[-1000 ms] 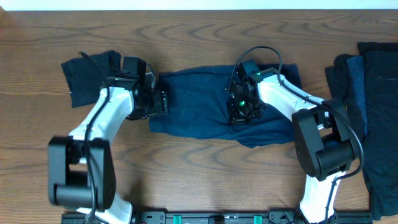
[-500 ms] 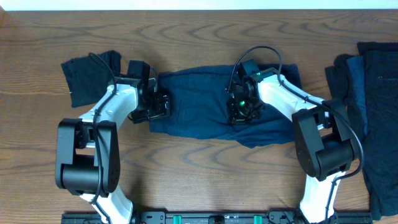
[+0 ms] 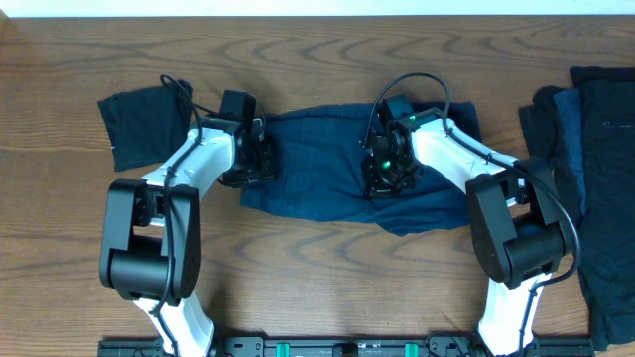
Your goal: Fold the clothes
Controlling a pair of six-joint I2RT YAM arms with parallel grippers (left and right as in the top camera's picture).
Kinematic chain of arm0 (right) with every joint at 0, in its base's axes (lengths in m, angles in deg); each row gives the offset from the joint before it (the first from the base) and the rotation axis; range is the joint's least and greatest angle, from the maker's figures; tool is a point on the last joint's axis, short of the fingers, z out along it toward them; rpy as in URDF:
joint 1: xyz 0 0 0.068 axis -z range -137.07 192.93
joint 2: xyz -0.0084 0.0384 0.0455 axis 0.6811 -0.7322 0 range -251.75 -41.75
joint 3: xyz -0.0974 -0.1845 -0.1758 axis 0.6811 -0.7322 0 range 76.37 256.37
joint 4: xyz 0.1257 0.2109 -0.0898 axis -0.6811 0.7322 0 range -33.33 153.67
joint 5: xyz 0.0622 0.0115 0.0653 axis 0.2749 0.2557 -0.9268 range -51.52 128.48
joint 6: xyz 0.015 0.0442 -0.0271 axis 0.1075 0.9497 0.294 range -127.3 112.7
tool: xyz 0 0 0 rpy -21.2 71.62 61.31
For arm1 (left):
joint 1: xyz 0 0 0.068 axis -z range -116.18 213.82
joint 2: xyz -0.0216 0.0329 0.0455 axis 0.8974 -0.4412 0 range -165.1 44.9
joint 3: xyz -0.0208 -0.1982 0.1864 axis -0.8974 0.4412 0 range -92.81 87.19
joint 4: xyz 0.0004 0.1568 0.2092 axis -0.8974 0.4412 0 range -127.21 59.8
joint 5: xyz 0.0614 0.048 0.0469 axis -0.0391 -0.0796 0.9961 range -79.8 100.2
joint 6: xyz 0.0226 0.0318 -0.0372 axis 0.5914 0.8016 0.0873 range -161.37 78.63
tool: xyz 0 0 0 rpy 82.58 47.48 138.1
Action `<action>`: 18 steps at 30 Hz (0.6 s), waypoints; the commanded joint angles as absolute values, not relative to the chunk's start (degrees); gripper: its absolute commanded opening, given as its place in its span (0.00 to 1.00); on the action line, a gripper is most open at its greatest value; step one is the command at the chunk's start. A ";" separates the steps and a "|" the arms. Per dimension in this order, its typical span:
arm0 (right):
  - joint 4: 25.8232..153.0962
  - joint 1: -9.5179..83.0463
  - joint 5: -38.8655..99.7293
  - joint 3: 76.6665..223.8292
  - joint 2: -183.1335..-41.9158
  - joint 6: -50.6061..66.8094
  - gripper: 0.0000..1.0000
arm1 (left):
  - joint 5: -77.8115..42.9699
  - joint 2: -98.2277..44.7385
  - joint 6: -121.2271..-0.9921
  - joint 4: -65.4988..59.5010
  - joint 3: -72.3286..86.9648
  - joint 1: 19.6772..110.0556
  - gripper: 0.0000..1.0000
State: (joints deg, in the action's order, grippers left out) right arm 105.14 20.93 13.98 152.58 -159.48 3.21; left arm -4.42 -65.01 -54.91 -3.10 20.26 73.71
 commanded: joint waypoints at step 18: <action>104.68 20.34 13.83 152.40 -160.27 4.04 0.09 | -5.18 -60.35 -54.52 1.12 20.02 74.23 0.06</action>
